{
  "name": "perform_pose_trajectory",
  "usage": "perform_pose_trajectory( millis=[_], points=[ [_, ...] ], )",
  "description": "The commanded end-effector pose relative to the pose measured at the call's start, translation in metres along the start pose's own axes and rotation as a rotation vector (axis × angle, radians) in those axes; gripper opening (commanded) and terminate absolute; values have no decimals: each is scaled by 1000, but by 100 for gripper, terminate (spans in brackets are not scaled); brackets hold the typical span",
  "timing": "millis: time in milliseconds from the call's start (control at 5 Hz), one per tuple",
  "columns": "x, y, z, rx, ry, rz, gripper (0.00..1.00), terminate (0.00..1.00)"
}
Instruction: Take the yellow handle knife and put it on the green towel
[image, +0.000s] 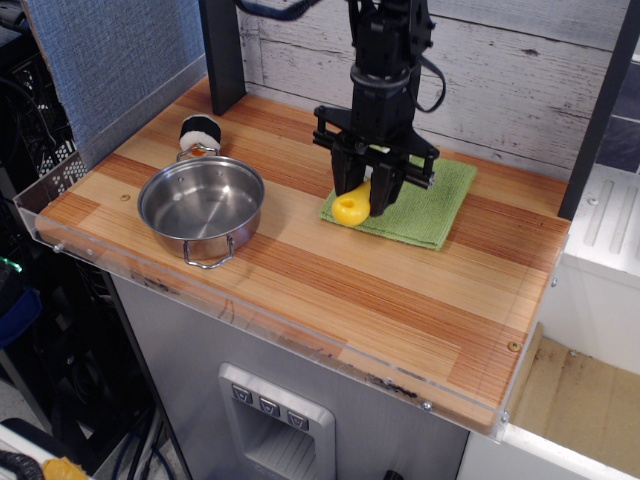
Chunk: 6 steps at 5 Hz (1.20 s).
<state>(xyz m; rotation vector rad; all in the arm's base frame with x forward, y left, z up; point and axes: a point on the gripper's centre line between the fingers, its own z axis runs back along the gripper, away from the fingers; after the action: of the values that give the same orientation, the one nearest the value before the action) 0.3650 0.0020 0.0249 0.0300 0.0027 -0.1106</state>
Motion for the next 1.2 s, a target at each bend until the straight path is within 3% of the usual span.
perform_pose_trajectory(
  millis=[0,200,600,800,1000],
  points=[
    [8,1,8,-22,-45,-22,100,0],
    [4,2,23,-33,-74,-34,100,0],
    [-26,4,101,-37,-188,-56,100,0],
    [-48,8,118,-53,-224,-19,100,0],
    [-56,10,116,-38,-217,0,100,0]
  ],
)
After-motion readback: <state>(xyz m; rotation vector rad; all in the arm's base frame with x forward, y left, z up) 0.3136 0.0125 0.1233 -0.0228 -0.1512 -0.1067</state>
